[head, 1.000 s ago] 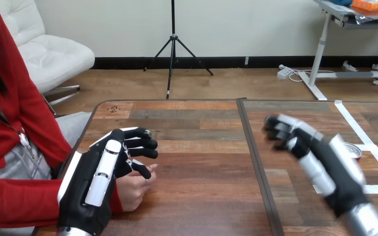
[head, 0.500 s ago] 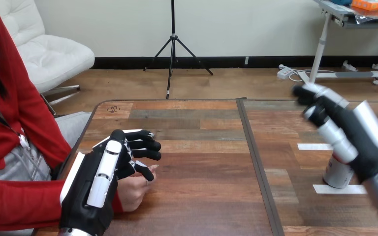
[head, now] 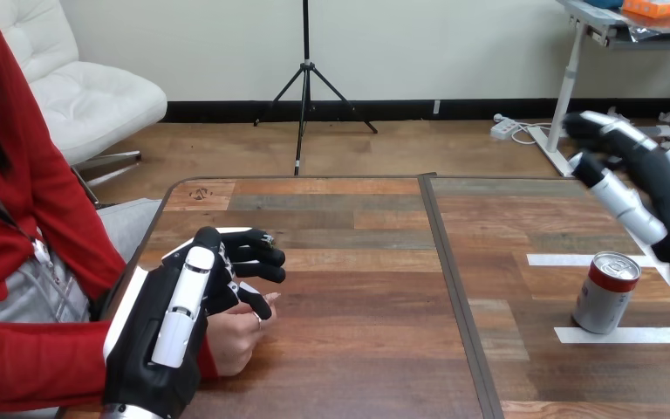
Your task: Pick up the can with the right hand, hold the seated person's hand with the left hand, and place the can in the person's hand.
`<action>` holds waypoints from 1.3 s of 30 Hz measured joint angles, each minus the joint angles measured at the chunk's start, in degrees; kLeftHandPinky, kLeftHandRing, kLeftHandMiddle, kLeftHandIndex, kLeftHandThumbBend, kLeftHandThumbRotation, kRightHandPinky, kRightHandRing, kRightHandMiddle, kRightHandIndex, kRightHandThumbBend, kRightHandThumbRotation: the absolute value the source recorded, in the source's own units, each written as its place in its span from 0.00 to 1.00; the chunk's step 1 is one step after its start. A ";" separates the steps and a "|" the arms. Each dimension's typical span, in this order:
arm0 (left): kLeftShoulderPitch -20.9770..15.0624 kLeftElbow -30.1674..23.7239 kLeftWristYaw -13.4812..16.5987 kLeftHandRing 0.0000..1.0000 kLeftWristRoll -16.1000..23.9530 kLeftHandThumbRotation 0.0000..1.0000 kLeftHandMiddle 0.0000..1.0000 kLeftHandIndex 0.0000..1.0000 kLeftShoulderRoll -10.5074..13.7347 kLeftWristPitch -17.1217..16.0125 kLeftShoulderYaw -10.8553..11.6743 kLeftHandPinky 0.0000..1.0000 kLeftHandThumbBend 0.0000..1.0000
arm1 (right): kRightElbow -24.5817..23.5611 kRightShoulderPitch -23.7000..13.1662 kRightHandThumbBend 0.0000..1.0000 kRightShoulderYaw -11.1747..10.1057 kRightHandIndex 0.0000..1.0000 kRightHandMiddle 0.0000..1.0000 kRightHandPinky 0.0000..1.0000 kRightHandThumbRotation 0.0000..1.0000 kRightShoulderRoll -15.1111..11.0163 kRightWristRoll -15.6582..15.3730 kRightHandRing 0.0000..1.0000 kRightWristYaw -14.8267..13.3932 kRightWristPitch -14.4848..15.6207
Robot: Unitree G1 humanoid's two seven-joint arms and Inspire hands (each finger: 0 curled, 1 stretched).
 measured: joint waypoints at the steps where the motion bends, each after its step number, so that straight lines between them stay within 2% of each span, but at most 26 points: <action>1: 0.00 -0.05 -0.03 0.58 0.00 0.94 0.59 0.57 0.00 0.00 0.00 0.35 0.35 | 0.29 -0.34 0.88 0.10 0.86 0.88 0.81 1.00 -0.38 -0.86 0.88 -0.51 0.35; 12: 0.12 -0.15 -0.96 0.59 -0.03 0.93 0.59 0.57 0.09 0.00 -0.01 0.35 0.33 | 2.95 -3.74 0.94 1.73 0.92 0.92 0.85 0.99 -3.90 -6.46 0.91 -1.37 6.73; 17: 0.19 -0.16 -1.11 0.59 -0.03 0.93 0.59 0.57 0.11 0.00 -0.01 0.35 0.32 | 5.17 -5.44 0.97 3.44 0.92 0.91 0.81 0.99 -5.34 -9.67 0.89 -2.11 8.93; 23: 0.23 -0.20 -1.12 0.59 -0.02 0.92 0.59 0.57 0.12 0.00 -0.01 0.35 0.32 | 10.19 -8.02 0.97 6.04 0.90 0.89 0.77 0.98 -6.44 -13.89 0.88 -4.93 9.58; 28: 0.25 -0.27 -1.11 0.59 -0.02 0.92 0.59 0.57 0.15 0.16 0.02 0.35 0.33 | 14.37 -9.83 0.97 7.86 0.90 0.90 0.80 0.98 -6.74 -15.71 0.90 -6.61 9.57; 33: 0.26 -0.37 -1.11 0.59 -0.02 0.91 0.59 0.57 0.19 0.38 0.02 0.35 0.33 | 18.45 -11.46 0.96 9.47 0.91 0.92 0.84 0.95 -6.74 -16.20 0.93 -6.91 9.51; 39: 0.28 -0.44 -1.17 0.59 -0.02 0.92 0.59 0.56 0.24 0.38 0.05 0.35 0.33 | 22.70 -12.95 0.93 10.41 0.93 0.95 0.83 0.91 -6.74 -15.65 0.96 -5.70 9.60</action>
